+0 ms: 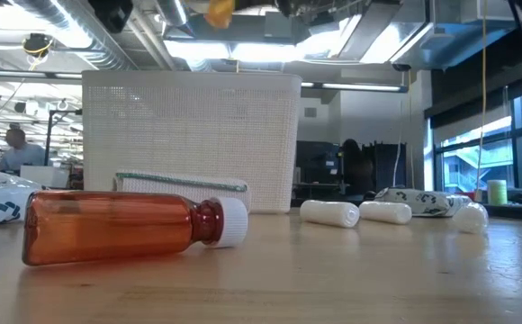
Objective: Pick & place medical supplies in basket/bin
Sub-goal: Put the orange medicine bottle into the white bin
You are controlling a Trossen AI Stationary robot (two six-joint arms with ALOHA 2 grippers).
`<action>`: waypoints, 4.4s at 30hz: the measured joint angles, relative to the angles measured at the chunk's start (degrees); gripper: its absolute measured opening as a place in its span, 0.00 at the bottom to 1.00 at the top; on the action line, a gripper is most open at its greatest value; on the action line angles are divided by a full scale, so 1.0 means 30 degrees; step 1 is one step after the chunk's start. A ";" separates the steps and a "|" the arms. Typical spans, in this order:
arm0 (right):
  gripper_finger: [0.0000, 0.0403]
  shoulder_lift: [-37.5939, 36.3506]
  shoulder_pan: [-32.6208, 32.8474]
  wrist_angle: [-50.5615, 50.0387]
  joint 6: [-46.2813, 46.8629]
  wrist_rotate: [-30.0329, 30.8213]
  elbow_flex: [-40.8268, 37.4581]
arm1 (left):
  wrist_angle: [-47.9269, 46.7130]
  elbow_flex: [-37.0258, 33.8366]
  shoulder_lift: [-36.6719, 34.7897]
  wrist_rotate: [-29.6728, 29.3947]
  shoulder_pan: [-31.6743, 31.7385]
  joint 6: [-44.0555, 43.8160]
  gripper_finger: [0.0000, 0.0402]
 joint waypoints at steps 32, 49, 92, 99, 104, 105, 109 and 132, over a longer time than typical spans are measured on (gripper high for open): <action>0.42 0.7630 -0.4501 0.1012 -0.2923 -0.2454 -0.0044 | -0.0171 0.0000 0.0000 -0.2718 0.0006 -0.0767 0.60; 0.42 0.9878 -0.4514 0.0973 -0.2443 -0.2637 -0.0044 | -0.0177 0.0000 0.0007 -0.3249 0.0007 -0.0759 0.60; 0.58 0.9938 -0.4761 0.1248 -0.1948 -0.2142 -0.0044 | -0.0192 0.0000 0.0007 -0.3177 0.0007 -0.0708 0.60; 0.59 0.9930 -0.4761 0.1210 -0.1896 -0.2144 -0.0019 | -0.0192 0.0000 0.0007 -0.3172 0.0000 -0.0708 0.60; 0.59 0.9894 -0.4761 0.0376 -0.1438 -0.2269 0.1141 | -0.0199 0.0000 0.0007 -0.3171 0.0005 -0.0708 0.60; 0.59 0.9894 -0.4755 0.0007 -0.1444 -0.2273 0.1470 | -0.0195 0.0000 0.0007 -0.3177 0.0007 -0.0708 0.60; 0.59 0.9848 -0.4678 -0.1063 -0.1449 -0.2291 0.2980 | -0.0192 0.0000 0.0007 -0.3176 0.0007 -0.0708 0.60; 0.59 0.7329 -0.3457 -0.2058 -0.0877 -0.3062 0.2144 | -0.0206 0.0000 0.0007 -0.1081 0.0000 -0.0752 0.60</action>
